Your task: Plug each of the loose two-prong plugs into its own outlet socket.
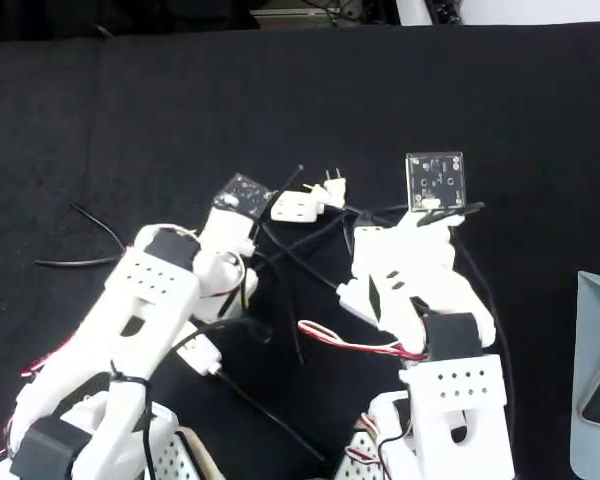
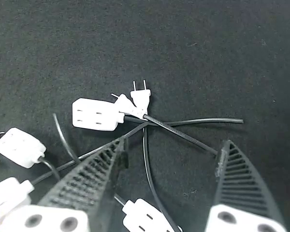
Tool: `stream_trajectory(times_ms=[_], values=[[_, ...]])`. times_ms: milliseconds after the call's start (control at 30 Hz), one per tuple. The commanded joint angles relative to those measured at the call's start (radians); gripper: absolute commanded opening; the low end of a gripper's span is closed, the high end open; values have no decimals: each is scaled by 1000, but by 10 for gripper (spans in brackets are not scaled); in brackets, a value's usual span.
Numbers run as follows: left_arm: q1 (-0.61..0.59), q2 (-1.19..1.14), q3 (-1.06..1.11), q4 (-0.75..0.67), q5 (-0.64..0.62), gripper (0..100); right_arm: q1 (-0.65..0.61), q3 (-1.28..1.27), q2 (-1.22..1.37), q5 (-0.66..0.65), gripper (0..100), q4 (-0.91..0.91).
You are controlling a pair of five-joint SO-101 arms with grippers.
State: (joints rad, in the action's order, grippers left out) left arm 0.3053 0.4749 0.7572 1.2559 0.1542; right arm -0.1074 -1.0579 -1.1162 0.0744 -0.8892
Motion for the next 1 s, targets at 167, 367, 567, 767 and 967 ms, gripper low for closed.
stream_trajectory(times_ms=[167,367,567,767,967], values=[[1,261,-183,336,52,141,11,50,8,8,292,18],[-188,379,-174,425,152,141,11,50,8,8,292,17],[-450,428,-185,468,330,141,0,50,8,8,292,15],[-576,528,-185,479,408,141,-34,48,8,8,292,12],[-627,618,-219,463,373,141,-32,48,8,8,292,12]])
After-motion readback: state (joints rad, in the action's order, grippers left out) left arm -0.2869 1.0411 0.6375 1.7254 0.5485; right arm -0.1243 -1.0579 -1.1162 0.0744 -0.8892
